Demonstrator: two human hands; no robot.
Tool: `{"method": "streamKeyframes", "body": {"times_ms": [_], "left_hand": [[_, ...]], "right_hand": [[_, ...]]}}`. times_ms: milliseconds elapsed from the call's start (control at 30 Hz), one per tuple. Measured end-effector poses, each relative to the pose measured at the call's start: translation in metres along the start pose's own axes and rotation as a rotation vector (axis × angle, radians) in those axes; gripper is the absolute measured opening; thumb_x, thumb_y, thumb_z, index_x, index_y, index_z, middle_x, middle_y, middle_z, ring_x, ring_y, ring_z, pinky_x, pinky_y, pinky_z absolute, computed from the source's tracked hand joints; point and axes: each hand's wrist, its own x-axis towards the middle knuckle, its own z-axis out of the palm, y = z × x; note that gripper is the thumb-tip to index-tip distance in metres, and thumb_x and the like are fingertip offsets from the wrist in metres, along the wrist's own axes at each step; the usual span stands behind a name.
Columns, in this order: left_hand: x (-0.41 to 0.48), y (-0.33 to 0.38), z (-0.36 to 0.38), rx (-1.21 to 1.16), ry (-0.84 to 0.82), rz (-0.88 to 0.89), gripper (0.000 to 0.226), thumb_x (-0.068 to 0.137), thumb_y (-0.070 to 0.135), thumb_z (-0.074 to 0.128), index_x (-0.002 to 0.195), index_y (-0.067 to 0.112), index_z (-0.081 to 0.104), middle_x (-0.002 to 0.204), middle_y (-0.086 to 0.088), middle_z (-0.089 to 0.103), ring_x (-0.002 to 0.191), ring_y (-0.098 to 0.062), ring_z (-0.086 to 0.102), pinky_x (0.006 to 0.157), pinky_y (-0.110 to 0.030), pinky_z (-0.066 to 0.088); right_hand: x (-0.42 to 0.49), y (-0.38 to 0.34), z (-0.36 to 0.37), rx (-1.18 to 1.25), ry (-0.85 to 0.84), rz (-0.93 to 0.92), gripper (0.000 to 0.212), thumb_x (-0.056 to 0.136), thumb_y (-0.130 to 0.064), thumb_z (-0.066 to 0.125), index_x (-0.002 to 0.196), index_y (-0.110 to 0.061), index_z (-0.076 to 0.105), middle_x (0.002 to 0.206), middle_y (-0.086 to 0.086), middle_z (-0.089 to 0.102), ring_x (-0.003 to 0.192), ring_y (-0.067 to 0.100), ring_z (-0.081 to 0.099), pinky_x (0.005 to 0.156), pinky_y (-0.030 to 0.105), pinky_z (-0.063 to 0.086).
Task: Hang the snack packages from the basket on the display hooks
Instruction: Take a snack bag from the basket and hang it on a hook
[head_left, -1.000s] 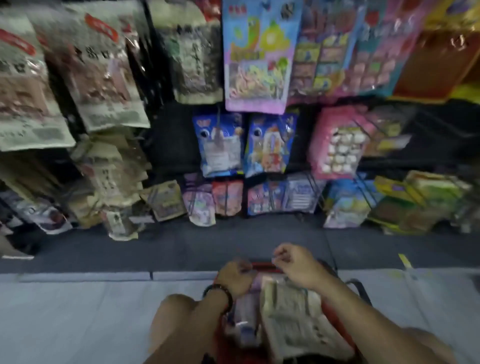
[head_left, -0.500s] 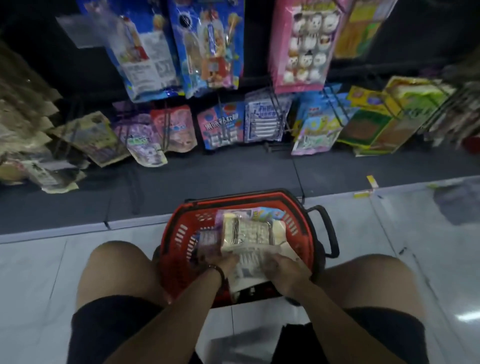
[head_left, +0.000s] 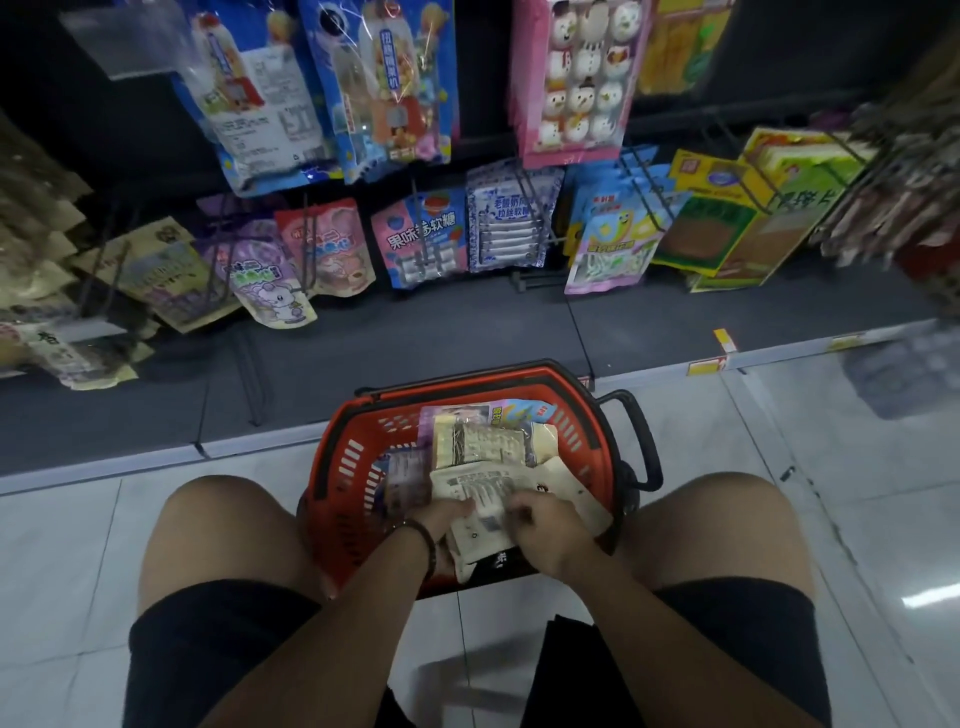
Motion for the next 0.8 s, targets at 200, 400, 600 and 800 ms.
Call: {"method": "streamKeyframes", "body": {"times_ms": [200,400,600,800], "left_hand": [[-0.046,-0.011,-0.012,-0.318,-0.012,0.172,0.017,0.092,0.005,0.076,0.108,0.009,0.072,0.087,-0.013,0.079,0.088,-0.032,0.072,0.078,-0.055,0.059],[-0.085,-0.014,-0.025,-0.601,-0.108,0.389,0.042,0.092,0.006,0.073,0.133,0.012,0.068,0.121,-0.017,0.076,0.113,-0.038,0.072,0.093,-0.063,0.058],[-0.131,-0.015,-0.019,-0.621,-0.290,0.531,0.054,0.088,0.015,0.072,0.141,0.019,0.061,0.134,-0.016,0.071,0.124,-0.039,0.067,0.105,-0.062,0.050],[-0.177,0.007,-0.052,-0.439,0.031,0.744,0.034,0.092,0.012,0.075,0.124,0.015,0.065,0.106,-0.006,0.077,0.102,-0.030,0.070,0.089,-0.045,0.058]], "right_hand": [[-0.011,-0.008,-0.002,0.142,0.439,0.021,0.036,0.086,-0.030,0.082,0.119,-0.021,0.071,0.123,0.002,0.063,0.113,0.020,0.062,0.102,0.034,0.053],[-0.019,-0.037,-0.031,0.888,0.640,0.109,0.072,0.067,-0.046,0.096,0.123,-0.012,0.065,0.115,0.009,0.076,0.106,0.026,0.074,0.096,0.045,0.062],[-0.026,-0.086,-0.055,1.200,0.395,-0.010,0.028,0.100,-0.041,0.071,0.111,-0.016,0.077,0.107,0.008,0.083,0.096,0.027,0.080,0.091,0.051,0.064],[-0.037,-0.126,-0.092,1.220,0.281,-0.210,0.039,0.103,-0.042,0.066,0.115,-0.006,0.075,0.112,0.015,0.081,0.108,0.040,0.076,0.097,0.058,0.060]]}}
